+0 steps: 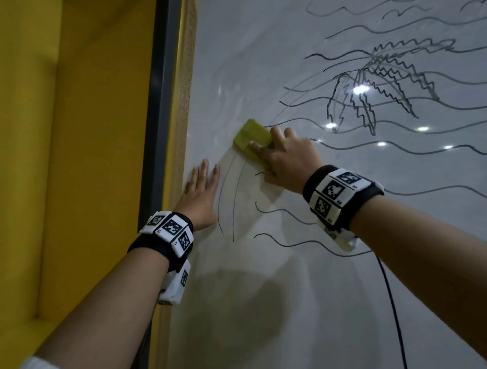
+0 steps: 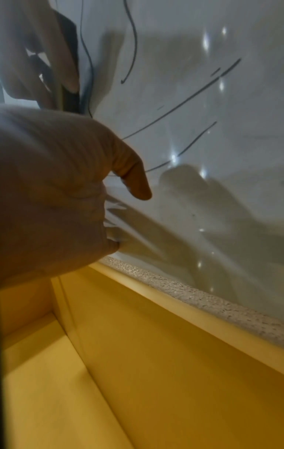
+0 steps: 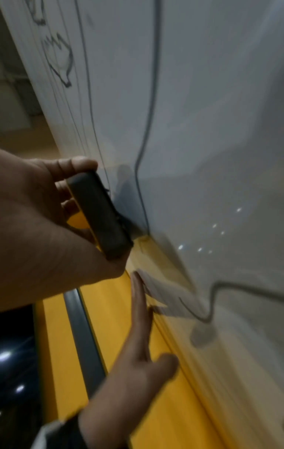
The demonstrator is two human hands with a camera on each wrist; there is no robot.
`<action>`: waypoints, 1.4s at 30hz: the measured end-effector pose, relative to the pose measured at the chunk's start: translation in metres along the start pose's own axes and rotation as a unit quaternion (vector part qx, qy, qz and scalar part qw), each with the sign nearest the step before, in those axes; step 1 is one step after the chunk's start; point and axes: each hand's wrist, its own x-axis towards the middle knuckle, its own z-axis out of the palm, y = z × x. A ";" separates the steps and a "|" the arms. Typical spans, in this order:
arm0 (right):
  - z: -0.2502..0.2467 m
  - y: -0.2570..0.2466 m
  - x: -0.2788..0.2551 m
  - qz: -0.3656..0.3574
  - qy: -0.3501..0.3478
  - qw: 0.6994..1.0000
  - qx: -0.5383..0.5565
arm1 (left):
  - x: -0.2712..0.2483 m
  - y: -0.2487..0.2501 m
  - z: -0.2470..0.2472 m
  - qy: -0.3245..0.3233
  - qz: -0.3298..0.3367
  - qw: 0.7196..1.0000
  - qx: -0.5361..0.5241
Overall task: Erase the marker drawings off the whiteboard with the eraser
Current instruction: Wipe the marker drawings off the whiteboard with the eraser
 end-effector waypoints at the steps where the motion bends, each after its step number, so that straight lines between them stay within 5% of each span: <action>1: -0.003 0.002 0.001 0.014 0.007 1.000 0.002 | -0.002 0.000 0.003 -0.003 -0.003 1.000 -0.004; 20: 0.009 -0.023 -0.012 -0.050 -0.020 0.999 -0.006 | -0.024 -0.006 0.033 -0.056 -0.019 0.998 -0.011; 24: 0.001 -0.014 -0.003 0.007 0.008 1.000 0.014 | -0.024 -0.005 0.034 -0.049 -0.018 0.999 -0.011; 30: 0.013 -0.037 -0.018 -0.084 -0.038 0.996 -0.005 | -0.024 -0.004 0.034 -0.056 -0.023 0.998 -0.009; 35: 0.004 -0.026 -0.006 -0.024 0.000 1.000 0.002 | -0.025 -0.003 0.036 -0.045 -0.018 0.999 -0.009; 42: 0.011 -0.027 -0.021 -0.105 -0.032 0.993 -0.030 | -0.024 -0.001 0.039 -0.054 -0.029 0.998 0.015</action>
